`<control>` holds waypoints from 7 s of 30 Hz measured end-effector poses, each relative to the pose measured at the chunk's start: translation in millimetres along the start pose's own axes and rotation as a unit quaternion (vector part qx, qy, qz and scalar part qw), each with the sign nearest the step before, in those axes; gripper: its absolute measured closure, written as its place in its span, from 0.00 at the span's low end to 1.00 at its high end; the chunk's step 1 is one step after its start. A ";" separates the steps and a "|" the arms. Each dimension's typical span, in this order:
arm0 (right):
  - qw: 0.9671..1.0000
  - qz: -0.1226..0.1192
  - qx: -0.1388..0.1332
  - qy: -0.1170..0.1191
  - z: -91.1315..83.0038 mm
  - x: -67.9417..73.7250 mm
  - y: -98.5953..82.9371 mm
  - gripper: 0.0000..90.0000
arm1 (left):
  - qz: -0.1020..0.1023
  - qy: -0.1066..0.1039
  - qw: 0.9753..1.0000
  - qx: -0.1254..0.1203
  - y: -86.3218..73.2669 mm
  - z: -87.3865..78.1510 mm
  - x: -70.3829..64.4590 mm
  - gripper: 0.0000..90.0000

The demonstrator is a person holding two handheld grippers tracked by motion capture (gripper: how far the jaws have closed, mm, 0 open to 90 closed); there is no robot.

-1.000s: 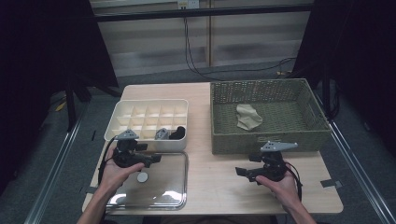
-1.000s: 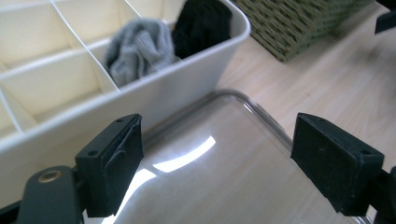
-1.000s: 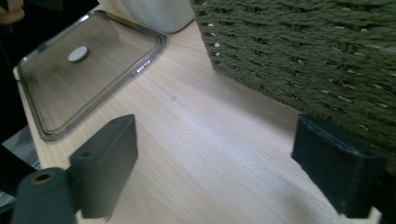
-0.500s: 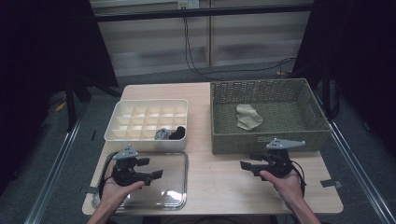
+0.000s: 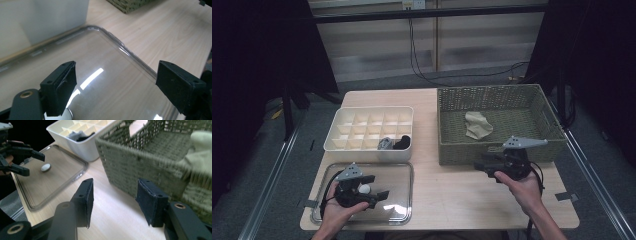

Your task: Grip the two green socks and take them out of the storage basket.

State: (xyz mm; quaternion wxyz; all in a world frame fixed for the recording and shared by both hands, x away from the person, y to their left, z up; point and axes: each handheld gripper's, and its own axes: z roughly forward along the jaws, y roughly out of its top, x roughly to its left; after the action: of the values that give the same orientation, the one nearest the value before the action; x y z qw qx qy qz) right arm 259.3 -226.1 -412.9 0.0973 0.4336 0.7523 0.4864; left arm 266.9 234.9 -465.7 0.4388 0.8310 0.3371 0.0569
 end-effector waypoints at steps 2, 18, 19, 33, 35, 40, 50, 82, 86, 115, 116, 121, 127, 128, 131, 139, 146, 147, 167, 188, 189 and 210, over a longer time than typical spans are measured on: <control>1.000 -0.004 -0.002 -0.002 -1.1 -0.3 6.3 0.55 | 0.000 0.004 1.000 0.003 -0.7 1.8 1.2 0.18; 0.999 -0.013 0.033 -0.029 15.4 -49.7 66.7 0.62 | -0.006 -0.008 1.000 0.007 -1.2 0.0 -5.7 0.19; 0.999 -0.013 0.038 -0.031 18.4 -52.6 69.6 0.62 | -0.003 -0.009 1.000 0.008 -1.0 0.1 -5.5 0.19; 0.994 -0.004 0.090 -0.060 59.2 -106.2 104.0 0.70 | -0.009 -0.017 1.000 0.016 2.0 3.9 -1.5 0.20; 0.993 0.000 0.097 -0.060 65.3 -114.0 107.2 0.71 | -0.008 -0.018 1.000 0.017 3.2 5.1 -0.7 0.20; 0.989 0.021 0.126 -0.074 83.6 -133.0 104.1 0.70 | -0.013 -0.016 1.000 0.015 3.3 5.8 1.8 0.20; 0.982 0.033 0.158 -0.099 102.2 -152.4 108.5 0.65 | -0.023 -0.013 1.000 0.008 2.2 1.9 5.4 0.19; 0.988 0.063 0.124 -0.068 89.8 -149.9 108.3 0.89 | -0.019 -0.010 1.000 0.006 0.7 -0.9 7.2 0.18; 0.990 0.054 0.119 -0.045 92.4 -143.9 109.6 0.92 | -0.019 -0.009 1.000 0.006 1.2 -0.1 8.0 0.18; 0.988 -0.003 0.153 -0.020 132.0 -119.7 117.4 0.88 | -0.016 -0.009 1.000 0.012 2.8 2.7 9.1 0.18; 0.986 0.000 0.167 -0.013 136.0 -117.5 116.6 0.88 | -0.015 -0.009 1.000 0.013 2.8 2.6 9.7 0.18; 0.972 -0.016 0.231 -0.030 159.0 -123.5 107.5 0.80 | -0.014 -0.011 1.000 0.016 2.4 1.9 9.0 0.18; 0.966 -0.008 0.255 -0.050 164.2 -134.0 111.3 0.77 | -0.010 -0.014 1.000 0.018 2.5 3.5 8.4 0.18; 0.964 -0.002 0.261 -0.056 166.2 -135.5 110.0 0.76 | -0.010 -0.014 1.000 0.019 2.6 3.2 8.3 0.18; 0.962 0.005 0.265 -0.065 169.9 -137.3 106.5 0.75 | -0.010 -0.014 1.000 0.019 2.4 2.9 8.0 0.18; 0.951 0.002 0.298 -0.086 177.5 -142.3 97.8 0.93 | -0.011 -0.013 1.000 0.018 2.0 2.4 8.0 0.17; 0.973 0.029 0.225 -0.051 158.7 -139.2 106.6 0.98 | -0.009 -0.015 1.000 0.013 1.4 1.8 7.9 0.16; 0.975 0.031 0.215 -0.044 155.5 -139.4 107.3 0.98 | -0.009 -0.014 1.000 0.013 1.4 1.9 7.7 0.15; 0.996 0.041 0.077 0.004 102.6 -117.7 124.2 0.98 | 0.005 -0.009 1.000 0.010 1.3 2.2 6.4 0.12; 1.000 0.026 0.014 0.006 57.7 -96.9 147.4 0.98 | 0.008 -0.005 1.000 0.011 2.1 4.2 5.3 0.12; 1.000 0.028 0.012 0.005 56.8 -96.5 147.7 0.98 | 0.008 -0.005 1.000 0.009 2.0 4.6 5.3 0.12; 0.999 0.018 -0.018 0.025 36.6 -81.0 167.8 0.98 | 0.008 -0.004 1.000 0.010 2.2 4.4 4.8 0.12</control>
State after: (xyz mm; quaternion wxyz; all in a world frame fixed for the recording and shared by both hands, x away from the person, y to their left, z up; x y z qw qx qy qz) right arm 422.7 -237.6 -316.9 0.0778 0.4333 0.7373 0.5124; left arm 273.4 233.9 -467.6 0.4317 0.8382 0.3288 0.0535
